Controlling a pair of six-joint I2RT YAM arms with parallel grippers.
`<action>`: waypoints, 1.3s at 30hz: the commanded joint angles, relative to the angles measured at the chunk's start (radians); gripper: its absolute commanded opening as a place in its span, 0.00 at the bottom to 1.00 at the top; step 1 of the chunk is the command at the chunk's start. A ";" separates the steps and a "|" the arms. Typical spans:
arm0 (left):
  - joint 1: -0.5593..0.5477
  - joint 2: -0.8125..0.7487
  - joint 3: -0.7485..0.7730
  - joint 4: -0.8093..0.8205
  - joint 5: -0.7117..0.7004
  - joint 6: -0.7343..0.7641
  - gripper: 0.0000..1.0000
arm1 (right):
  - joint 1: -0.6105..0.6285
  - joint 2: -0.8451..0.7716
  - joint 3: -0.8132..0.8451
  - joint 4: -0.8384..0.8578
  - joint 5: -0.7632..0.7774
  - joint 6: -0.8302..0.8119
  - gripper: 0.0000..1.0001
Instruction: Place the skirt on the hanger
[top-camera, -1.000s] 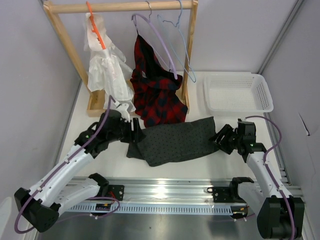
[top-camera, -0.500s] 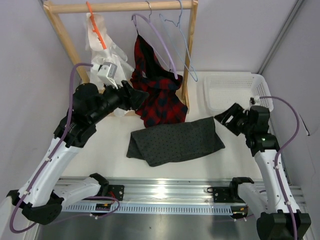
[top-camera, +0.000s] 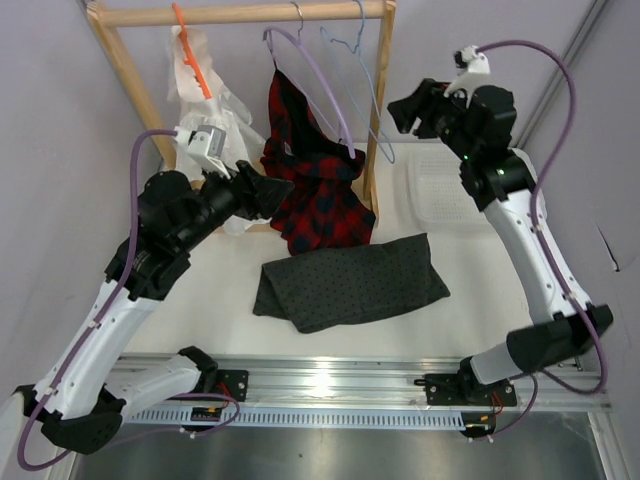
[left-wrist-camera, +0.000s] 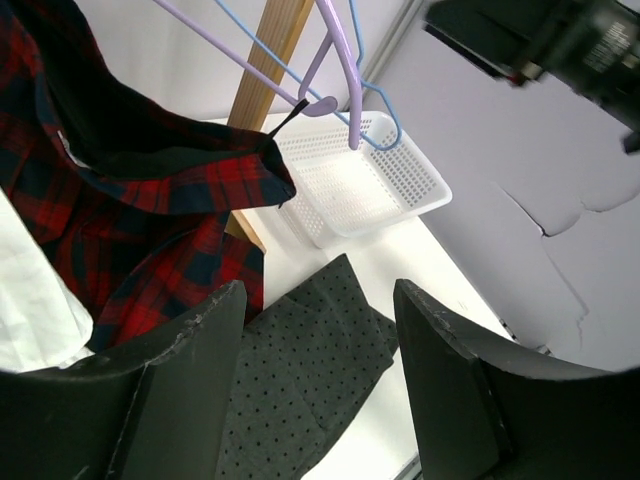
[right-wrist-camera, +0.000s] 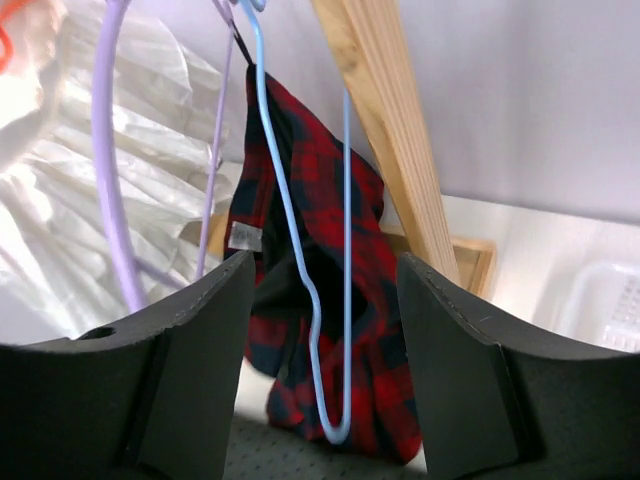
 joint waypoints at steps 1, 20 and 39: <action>0.003 -0.045 -0.014 0.008 -0.021 -0.004 0.66 | 0.016 0.094 0.133 0.029 0.050 -0.124 0.64; 0.004 -0.049 -0.042 -0.017 -0.018 0.034 0.67 | 0.114 0.167 0.172 0.109 0.199 -0.174 0.60; 0.004 -0.062 -0.074 -0.018 -0.027 0.037 0.67 | 0.209 0.148 0.201 0.164 0.248 -0.152 0.56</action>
